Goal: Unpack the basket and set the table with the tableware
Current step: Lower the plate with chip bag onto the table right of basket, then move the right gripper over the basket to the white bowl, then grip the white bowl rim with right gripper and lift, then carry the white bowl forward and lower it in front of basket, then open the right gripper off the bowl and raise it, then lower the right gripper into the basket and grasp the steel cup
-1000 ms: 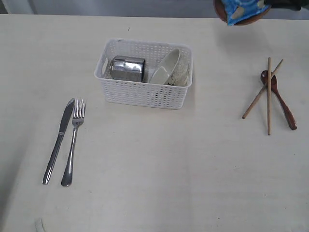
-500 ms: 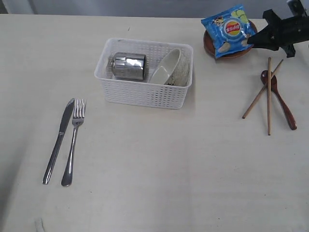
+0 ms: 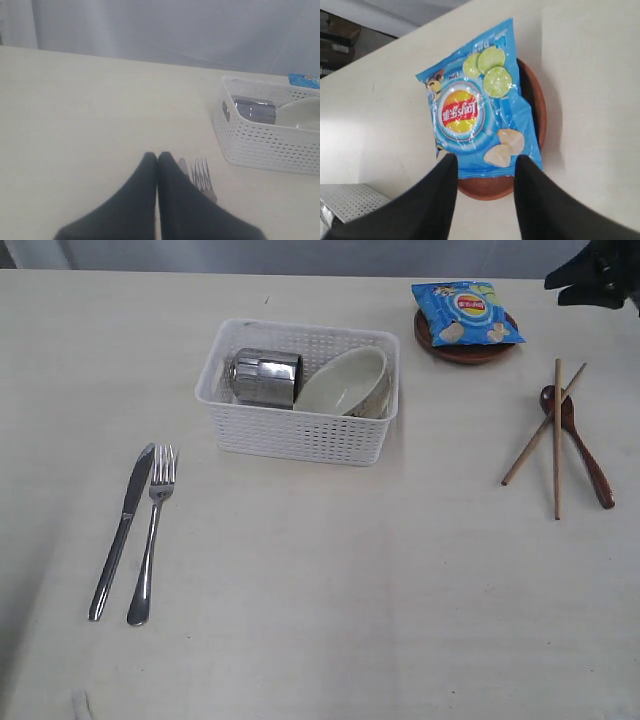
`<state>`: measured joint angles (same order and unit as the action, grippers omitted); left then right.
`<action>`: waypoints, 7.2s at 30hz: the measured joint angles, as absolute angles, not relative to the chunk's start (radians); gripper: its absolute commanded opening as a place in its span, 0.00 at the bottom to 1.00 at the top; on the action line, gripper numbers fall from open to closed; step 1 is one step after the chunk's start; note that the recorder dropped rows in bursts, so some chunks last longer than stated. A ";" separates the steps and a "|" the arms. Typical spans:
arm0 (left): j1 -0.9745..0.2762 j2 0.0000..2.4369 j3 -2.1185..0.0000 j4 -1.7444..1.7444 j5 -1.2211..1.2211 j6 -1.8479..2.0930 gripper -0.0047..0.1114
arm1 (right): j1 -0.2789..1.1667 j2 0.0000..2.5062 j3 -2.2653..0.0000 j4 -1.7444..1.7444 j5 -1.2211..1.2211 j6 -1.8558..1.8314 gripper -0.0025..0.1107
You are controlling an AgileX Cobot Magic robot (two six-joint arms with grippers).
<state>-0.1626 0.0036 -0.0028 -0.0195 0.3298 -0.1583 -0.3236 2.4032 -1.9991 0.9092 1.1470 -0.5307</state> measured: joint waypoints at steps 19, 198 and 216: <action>-0.163 0.004 -0.003 -0.020 0.330 -0.158 0.04 | 0.051 2.266 -2.007 1.036 1.205 -0.526 0.35; -0.163 0.004 -0.003 -0.020 0.330 -0.158 0.04 | 0.530 1.906 -1.201 0.644 1.020 -0.312 0.36; -0.163 0.004 -0.003 -0.020 0.330 -0.158 0.04 | 0.515 2.057 -1.817 0.579 1.069 -0.025 0.36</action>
<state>-0.1626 0.0036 -0.0028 -0.0195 0.3298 -0.1583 0.5149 2.0567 -1.8173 0.5786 1.0685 -0.0250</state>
